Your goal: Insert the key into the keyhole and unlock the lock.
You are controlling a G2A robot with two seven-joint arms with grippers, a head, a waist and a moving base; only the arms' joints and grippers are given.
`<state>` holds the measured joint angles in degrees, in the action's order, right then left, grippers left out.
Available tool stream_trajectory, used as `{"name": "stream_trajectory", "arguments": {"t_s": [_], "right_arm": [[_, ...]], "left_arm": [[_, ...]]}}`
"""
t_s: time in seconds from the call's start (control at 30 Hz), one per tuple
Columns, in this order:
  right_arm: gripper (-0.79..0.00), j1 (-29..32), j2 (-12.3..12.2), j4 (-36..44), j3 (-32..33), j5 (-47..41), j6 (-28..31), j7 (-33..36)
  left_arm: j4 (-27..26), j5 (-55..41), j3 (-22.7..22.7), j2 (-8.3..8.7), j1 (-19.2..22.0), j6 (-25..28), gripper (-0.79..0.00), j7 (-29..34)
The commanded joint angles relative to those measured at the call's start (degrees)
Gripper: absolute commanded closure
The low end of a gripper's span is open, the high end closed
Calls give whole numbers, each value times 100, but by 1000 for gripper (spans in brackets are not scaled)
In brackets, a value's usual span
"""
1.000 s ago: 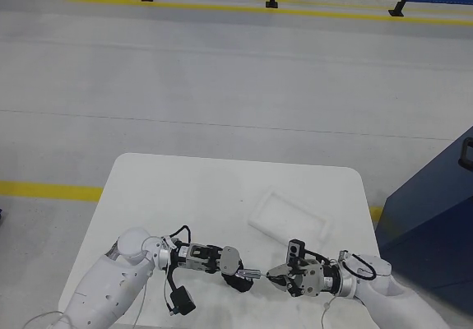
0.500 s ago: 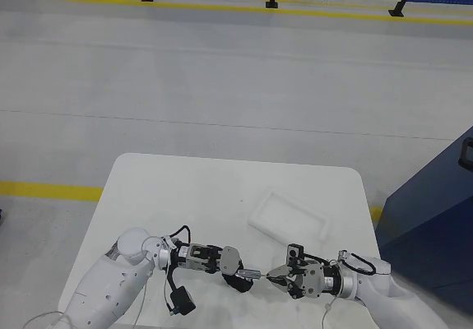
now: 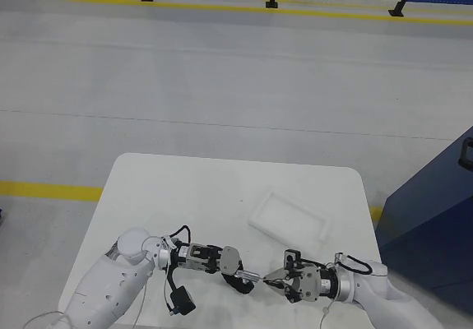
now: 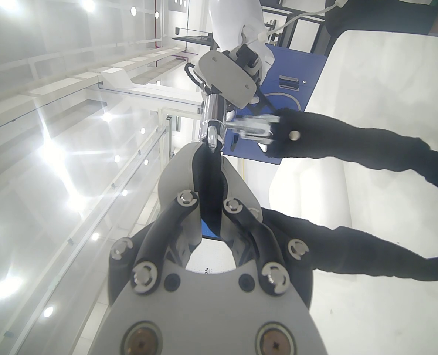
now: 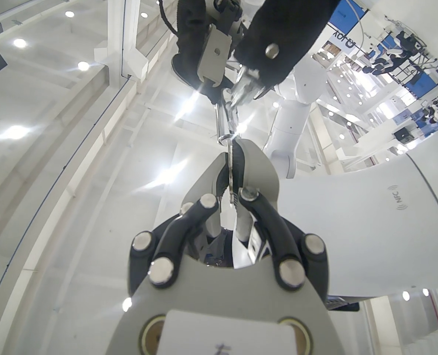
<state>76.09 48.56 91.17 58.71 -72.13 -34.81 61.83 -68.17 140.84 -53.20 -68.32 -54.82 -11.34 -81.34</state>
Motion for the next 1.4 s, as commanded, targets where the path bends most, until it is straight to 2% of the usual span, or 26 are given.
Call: {"name": "stream_trajectory", "arguments": {"t_s": [0.0,0.17,0.6,0.63,0.67,0.7,1.0,1.37], "right_arm": [[0,-1,4,-8,-1,-18,-120,-35],[0,7,20,-37,25,-107,-273,-116],[0,78,54,-24,152,-72,-88,-204],[-268,86,56,-18,163,-53,-65,-214],[-699,91,56,-4,174,-26,-38,-211],[-785,101,57,-3,189,-15,-9,-202],[-785,204,36,14,431,275,439,-13],[-785,672,-117,-114,1330,725,1388,516]], "left_arm": [[0,0,0,0,0,0,0,0],[0,0,0,0,0,0,0,0],[0,0,0,0,0,0,0,0],[0,0,0,0,0,0,0,0],[0,0,0,0,0,0,0,0],[0,0,0,0,0,0,0,0],[0,0,0,0,0,0,0,0],[0,0,0,0,0,0,0,0]]}}
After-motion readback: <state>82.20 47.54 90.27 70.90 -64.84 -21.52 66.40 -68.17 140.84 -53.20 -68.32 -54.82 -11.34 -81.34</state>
